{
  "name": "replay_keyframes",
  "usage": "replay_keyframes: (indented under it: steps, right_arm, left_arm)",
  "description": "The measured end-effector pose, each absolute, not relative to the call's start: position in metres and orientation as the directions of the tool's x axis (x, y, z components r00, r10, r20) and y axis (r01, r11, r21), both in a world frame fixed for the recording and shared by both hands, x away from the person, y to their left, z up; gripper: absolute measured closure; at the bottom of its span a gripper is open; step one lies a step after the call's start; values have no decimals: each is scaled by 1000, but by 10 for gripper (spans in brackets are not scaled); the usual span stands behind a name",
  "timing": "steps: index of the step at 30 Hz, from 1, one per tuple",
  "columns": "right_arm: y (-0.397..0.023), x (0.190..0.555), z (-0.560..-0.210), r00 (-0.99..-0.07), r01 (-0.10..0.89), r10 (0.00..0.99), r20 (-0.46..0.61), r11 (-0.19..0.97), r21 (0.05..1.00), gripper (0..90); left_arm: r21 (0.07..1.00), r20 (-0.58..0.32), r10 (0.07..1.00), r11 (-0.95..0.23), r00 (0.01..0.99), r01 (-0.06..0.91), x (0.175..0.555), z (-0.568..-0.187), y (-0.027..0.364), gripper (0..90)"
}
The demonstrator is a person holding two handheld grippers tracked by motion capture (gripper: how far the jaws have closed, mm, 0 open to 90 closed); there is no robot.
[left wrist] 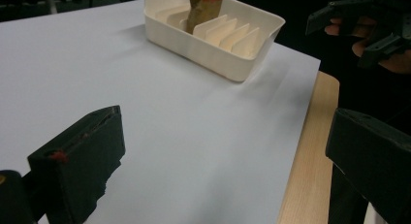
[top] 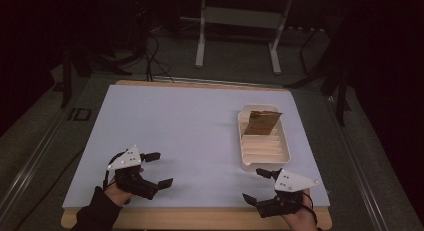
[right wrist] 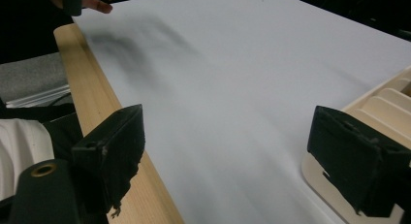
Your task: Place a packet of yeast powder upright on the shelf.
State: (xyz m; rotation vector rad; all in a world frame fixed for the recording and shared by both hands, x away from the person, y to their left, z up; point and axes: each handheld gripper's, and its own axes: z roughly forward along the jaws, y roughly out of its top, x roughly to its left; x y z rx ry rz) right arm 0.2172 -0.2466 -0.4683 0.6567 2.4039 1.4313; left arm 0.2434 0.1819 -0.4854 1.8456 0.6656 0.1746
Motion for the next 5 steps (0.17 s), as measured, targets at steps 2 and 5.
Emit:
replay_keyframes:
  steps: [2,5]
  right_arm:
    - [-246,218,-469,-862,245,507,1,414,877,135]
    - [-245,218,-470,-866,239,500,-2,417,877,136]
  left_arm:
    - [905,-196,518,-231,832,357,243,-486,181,15]
    - [907,-194,518,-230,833,354,243,-486,180,15]
